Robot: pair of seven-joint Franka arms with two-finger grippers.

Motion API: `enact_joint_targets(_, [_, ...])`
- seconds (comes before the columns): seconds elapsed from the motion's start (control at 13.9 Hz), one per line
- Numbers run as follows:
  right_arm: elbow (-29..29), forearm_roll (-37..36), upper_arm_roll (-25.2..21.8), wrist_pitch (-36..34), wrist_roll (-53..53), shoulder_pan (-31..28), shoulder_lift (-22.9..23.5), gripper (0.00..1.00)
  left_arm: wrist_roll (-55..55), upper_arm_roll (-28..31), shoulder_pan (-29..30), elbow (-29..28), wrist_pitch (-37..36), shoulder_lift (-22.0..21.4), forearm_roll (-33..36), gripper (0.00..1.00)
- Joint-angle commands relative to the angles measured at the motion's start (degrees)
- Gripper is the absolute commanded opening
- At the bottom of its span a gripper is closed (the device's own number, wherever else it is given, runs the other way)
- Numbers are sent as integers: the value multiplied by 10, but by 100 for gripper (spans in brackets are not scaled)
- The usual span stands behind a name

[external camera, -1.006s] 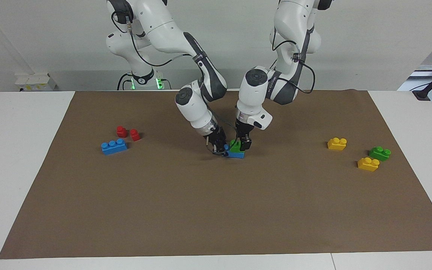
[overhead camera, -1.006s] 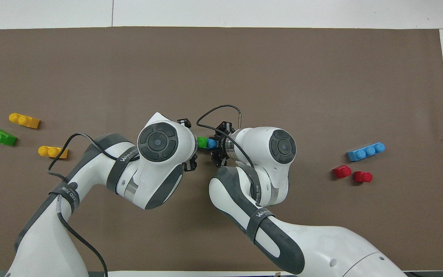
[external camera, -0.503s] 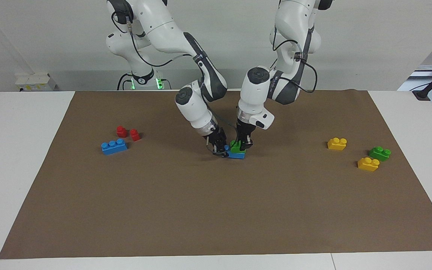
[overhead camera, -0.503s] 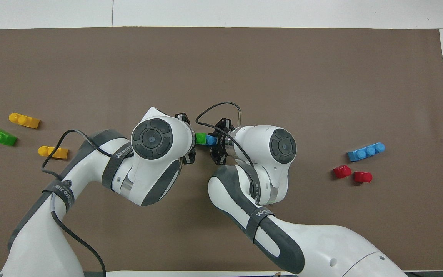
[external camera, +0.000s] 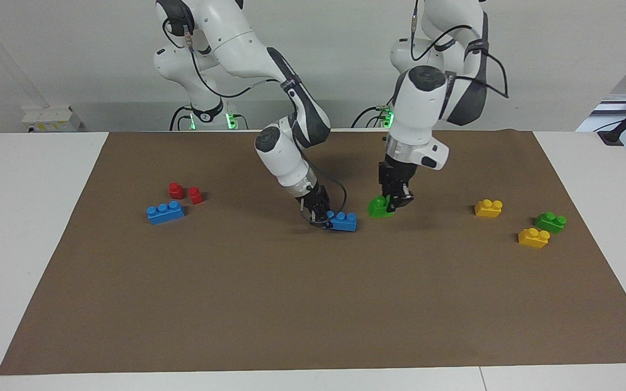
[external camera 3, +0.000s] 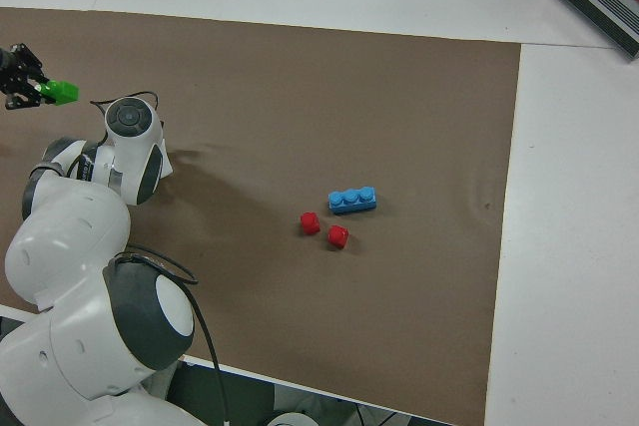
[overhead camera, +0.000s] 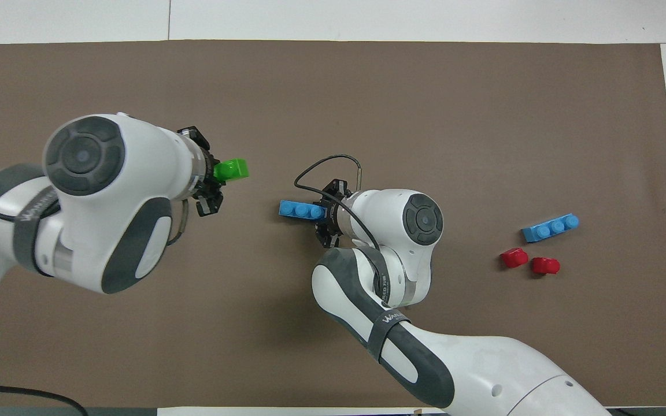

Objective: Remove green block with left arm and hold with right
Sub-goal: 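Pull the green brick off with the left gripper while the right gripper holds blue, then carry the green brick outward with the left gripper while the right gripper carries blue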

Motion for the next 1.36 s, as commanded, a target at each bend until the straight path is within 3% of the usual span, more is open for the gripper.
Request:
enact_joint_targets(0.0, [-3, 17, 0, -4, -10, -3, -3, 0, 53, -2, 26, 1, -34, -28, -26, 0])
enact_joint_targets(0.14, [4, 14, -4, -25, -12, -15, -10, 0, 97, -1, 53, 1, -51, -37, -29, 0])
enact_joint_targets(0.36, [43, 1, -8, -139, -42, -69, -37, 0, 224, 1, 101, -5, -65, -43, -29, 0])
enact_joint_targets(0.65, [112, -88, -7, -306, -107, -187, -69, 0, 443, 1, 176, -31, -56, -36, -29, 0])
enact_joint_targets(0.86, [172, -113, -8, -430, -237, -294, -64, 0, 532, 1, 199, -45, -6, -5, -29, 0])
enact_joint_targets(1.01, [166, -145, -8, -442, -351, -362, -56, 0, 580, 3, 207, -46, 32, 19, -29, 0])
enact_joint_targets(1.29, [152, -149, -8, -447, -425, -443, -13, 0, 683, 4, 227, -45, 76, 63, -25, 0])
